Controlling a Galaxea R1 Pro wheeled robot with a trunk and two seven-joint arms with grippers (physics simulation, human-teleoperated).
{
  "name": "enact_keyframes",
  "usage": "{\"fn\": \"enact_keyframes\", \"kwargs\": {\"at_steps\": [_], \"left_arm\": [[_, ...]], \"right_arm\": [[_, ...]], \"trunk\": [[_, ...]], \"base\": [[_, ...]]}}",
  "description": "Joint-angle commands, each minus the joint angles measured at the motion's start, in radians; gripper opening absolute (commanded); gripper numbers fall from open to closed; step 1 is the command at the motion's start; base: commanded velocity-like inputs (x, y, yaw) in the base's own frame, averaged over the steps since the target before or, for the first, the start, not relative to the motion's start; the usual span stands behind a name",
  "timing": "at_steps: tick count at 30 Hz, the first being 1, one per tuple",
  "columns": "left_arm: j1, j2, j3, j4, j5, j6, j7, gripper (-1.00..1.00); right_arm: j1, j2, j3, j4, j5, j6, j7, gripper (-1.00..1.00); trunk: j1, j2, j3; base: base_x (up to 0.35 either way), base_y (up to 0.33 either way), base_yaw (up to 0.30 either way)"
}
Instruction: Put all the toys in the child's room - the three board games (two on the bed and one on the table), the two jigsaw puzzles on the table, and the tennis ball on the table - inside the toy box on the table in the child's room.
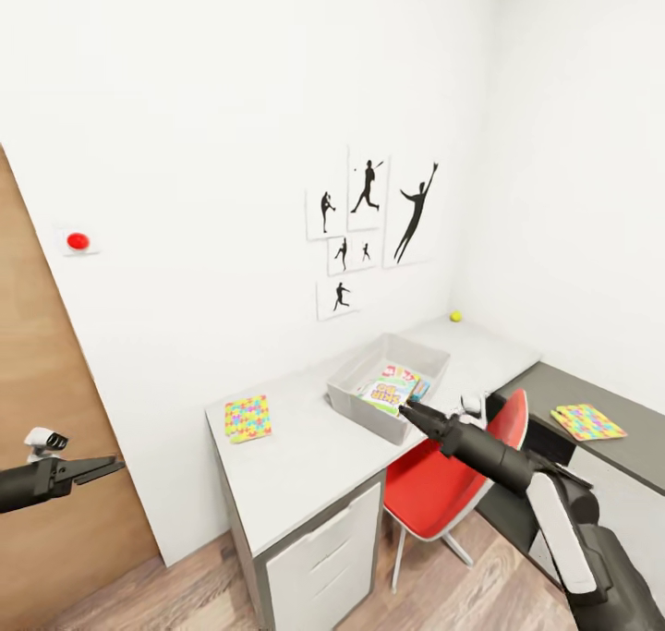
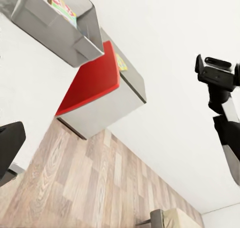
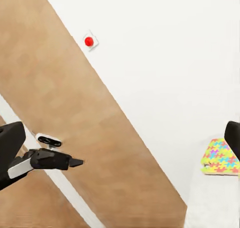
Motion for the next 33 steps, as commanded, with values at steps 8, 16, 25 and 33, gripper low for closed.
{"fn": "enact_keyframes", "kwargs": {"at_steps": [8, 16, 25, 33], "left_arm": [[-0.001, -0.002, -0.007, 0.001, 0.004, 0.011, -0.003, 1.0], [-0.001, -0.004, -0.007, 0.001, 0.003, 0.011, -0.003, 1.0], [-0.001, -0.007, -0.007, 0.002, 0.004, 0.011, -0.003, 1.0], [-0.001, -0.017, -0.006, 0.002, 0.003, 0.011, -0.003, 1.0]], "right_arm": [[-0.125, 0.099, 0.176, 0.012, -0.013, 0.159, -0.477, 1.0], [-0.222, 0.202, 0.236, 0.105, -0.011, 0.227, -0.766, 1.0], [-0.219, 0.209, 0.244, 0.12, -0.012, 0.151, -0.787, 1.0], [-0.185, 0.2, 0.245, 0.104, -0.009, 0.145, -0.784, 1.0]], "trunk": [[0.0, -0.001, 0.012], [0.0, -0.001, 0.025], [0.0, -0.001, 0.029], [0.0, -0.001, 0.029]], "base": [[-0.091, 0.0, 0.132], [-0.132, 0.092, 0.137], [-0.026, 0.025, 0.059], [-0.024, 0.001, 0.002]]}}
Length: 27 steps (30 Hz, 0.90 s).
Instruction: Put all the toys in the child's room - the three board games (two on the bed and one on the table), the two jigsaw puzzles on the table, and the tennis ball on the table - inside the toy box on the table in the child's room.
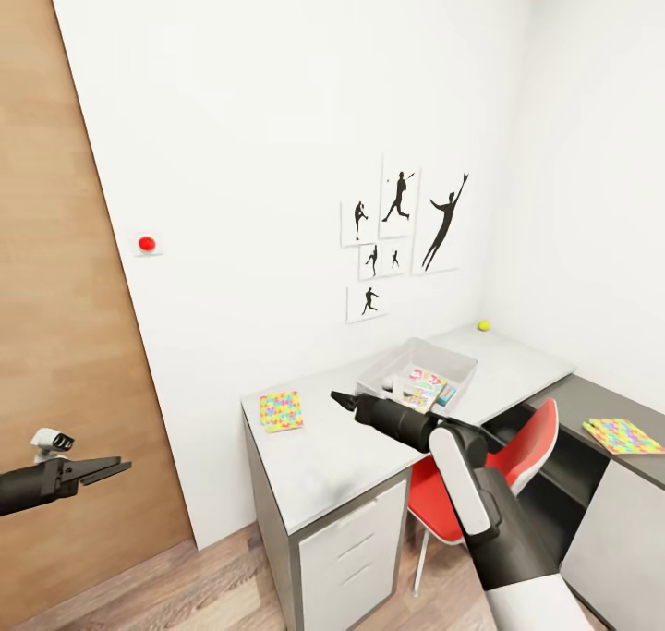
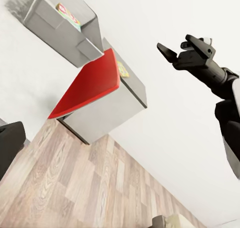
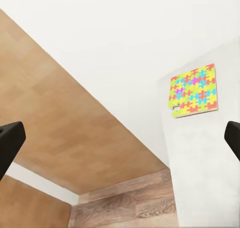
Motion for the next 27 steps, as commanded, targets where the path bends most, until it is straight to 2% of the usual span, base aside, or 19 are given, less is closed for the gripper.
{"fn": "enact_keyframes", "kwargs": {"at_steps": [1, 7, 11, 13, 18, 27], "left_arm": [[-0.001, 0.0, -0.006, 0.001, 0.006, 0.011, -0.003, 1.0], [-0.001, -0.002, -0.003, 0.001, 0.005, 0.011, -0.003, 1.0], [-0.001, -0.002, -0.002, 0.001, 0.004, 0.011, -0.003, 1.0], [-0.001, -0.002, -0.001, 0.001, 0.004, 0.011, -0.003, 1.0], [-0.001, -0.002, 0.001, 0.001, 0.004, 0.011, -0.003, 1.0], [-0.001, -0.002, 0.002, 0.001, 0.004, 0.011, -0.003, 1.0]], "right_arm": [[0.002, -0.001, 0.0, -0.014, 0.004, 0.007, 0.005, 1.0], [0.005, 0.002, 0.017, -0.083, 0.005, 0.011, 0.001, 1.0], [0.005, 0.0, 0.074, -0.094, 0.008, 0.009, -0.008, 1.0], [0.005, -0.001, 0.088, -0.094, 0.008, 0.008, -0.015, 1.0], [0.005, -0.003, 0.099, -0.094, 0.008, 0.007, -0.031, 1.0], [0.005, -0.006, 0.1, -0.089, 0.007, 0.002, -0.04, 1.0]], "trunk": [[0.0, -0.001, -0.001], [0.0, -0.001, -0.001], [0.0, -0.001, -0.001], [0.0, -0.001, -0.001], [0.0, -0.001, -0.001], [0.0, -0.001, -0.003]], "base": [[-0.036, 0.0, 0.0], [-0.013, -0.081, 0.0], [0.007, -0.209, 0.079], [0.051, -0.123, 0.205], [0.092, -0.015, 0.256], [0.144, 0.116, 0.27]]}}
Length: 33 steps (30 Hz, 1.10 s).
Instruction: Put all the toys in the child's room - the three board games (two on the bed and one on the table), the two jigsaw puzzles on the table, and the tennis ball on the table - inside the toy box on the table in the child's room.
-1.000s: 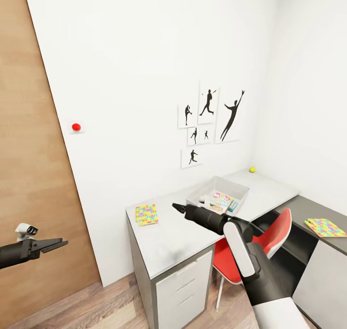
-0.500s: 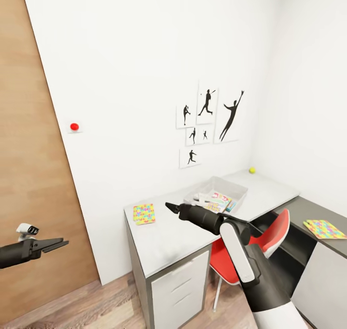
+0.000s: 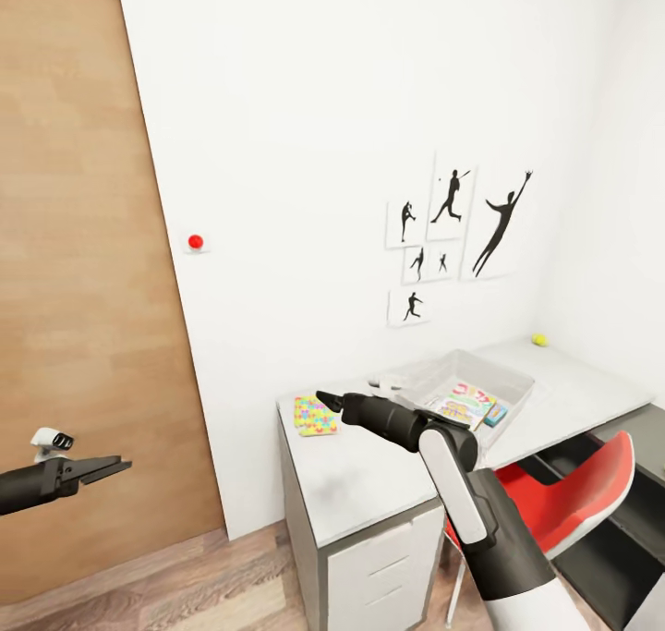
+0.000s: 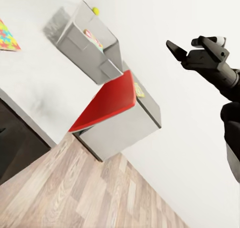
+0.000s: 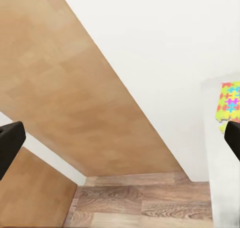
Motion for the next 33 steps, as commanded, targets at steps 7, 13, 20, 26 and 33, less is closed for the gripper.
{"fn": "enact_keyframes", "kwargs": {"at_steps": [7, 13, 20, 26, 33], "left_arm": [[-0.001, 0.0, -0.007, 0.001, 0.006, 0.01, -0.003, 1.0], [-0.001, 0.0, -0.007, 0.002, 0.006, 0.01, -0.003, 1.0], [-0.001, 0.0, -0.006, 0.001, 0.006, 0.01, -0.003, 1.0], [-0.001, 0.0, -0.006, 0.001, 0.006, 0.011, -0.003, 1.0], [-0.001, 0.0, -0.006, 0.002, 0.006, 0.011, -0.003, 1.0]], "right_arm": [[0.0, -0.004, -0.006, 0.001, 0.005, 0.003, 0.01, 1.0], [0.0, -0.005, -0.008, 0.002, 0.004, 0.002, 0.011, 1.0], [0.0, -0.004, -0.007, 0.001, 0.006, 0.002, 0.01, 1.0], [0.0, -0.004, -0.007, 0.001, 0.006, 0.002, 0.008, 1.0], [0.0, -0.004, -0.007, 0.002, 0.006, 0.002, 0.008, 1.0]], "trunk": [[0.001, -0.001, -0.005], [0.001, -0.001, -0.005], [0.001, -0.001, -0.005], [0.001, -0.001, -0.005], [0.001, -0.001, -0.005]], "base": [[0.036, 0.015, 0.141], [0.001, 0.001, 0.007], [0.001, -0.14, 0.001], [0.134, -0.079, 0.124], [0.174, -0.009, 0.266]]}}
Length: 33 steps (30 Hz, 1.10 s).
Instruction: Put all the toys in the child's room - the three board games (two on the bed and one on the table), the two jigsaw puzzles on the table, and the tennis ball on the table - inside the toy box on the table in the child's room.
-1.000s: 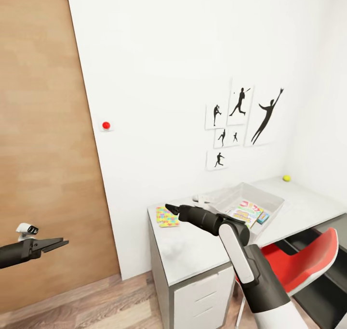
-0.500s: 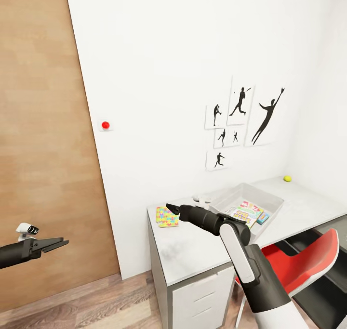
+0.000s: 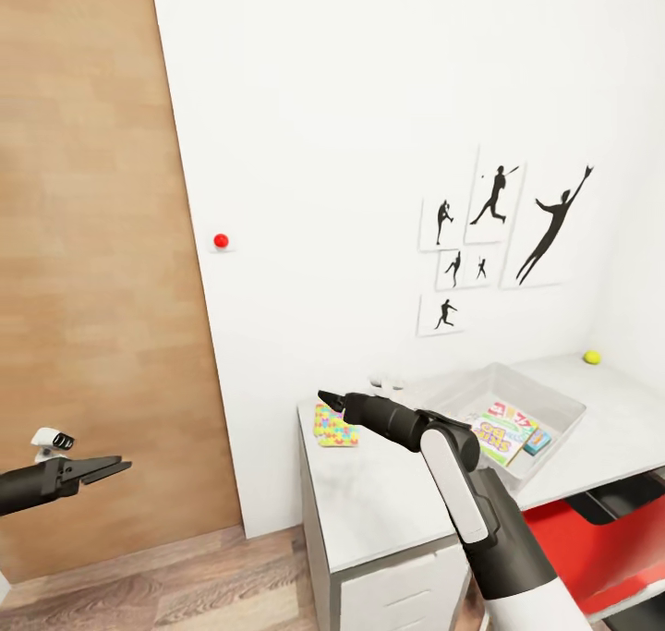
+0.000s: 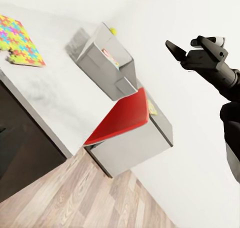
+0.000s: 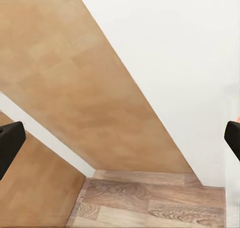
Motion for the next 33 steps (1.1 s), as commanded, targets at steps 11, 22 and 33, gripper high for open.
{"fn": "enact_keyframes", "kwargs": {"at_steps": [11, 22, 33], "left_arm": [[-0.002, 0.001, -0.007, 0.002, 0.006, 0.011, -0.003, 1.0], [-0.002, -0.001, -0.008, 0.002, 0.005, 0.011, -0.003, 1.0], [0.001, -0.075, -0.02, -0.001, -0.049, -0.059, -0.003, 1.0]], "right_arm": [[0.0, 0.0, -0.001, -0.001, 0.005, 0.004, 0.006, 1.0], [0.0, -0.001, -0.003, -0.001, 0.004, 0.005, 0.008, 1.0], [0.0, -0.002, -0.005, 0.001, 0.004, 0.005, 0.009, 1.0]], "trunk": [[0.001, -0.001, 0.0], [0.001, -0.001, 0.003], [0.001, -0.001, 0.004]], "base": [[0.041, -0.02, 0.151], [0.061, -0.084, 0.2], [0.002, -0.082, 0.048]]}}
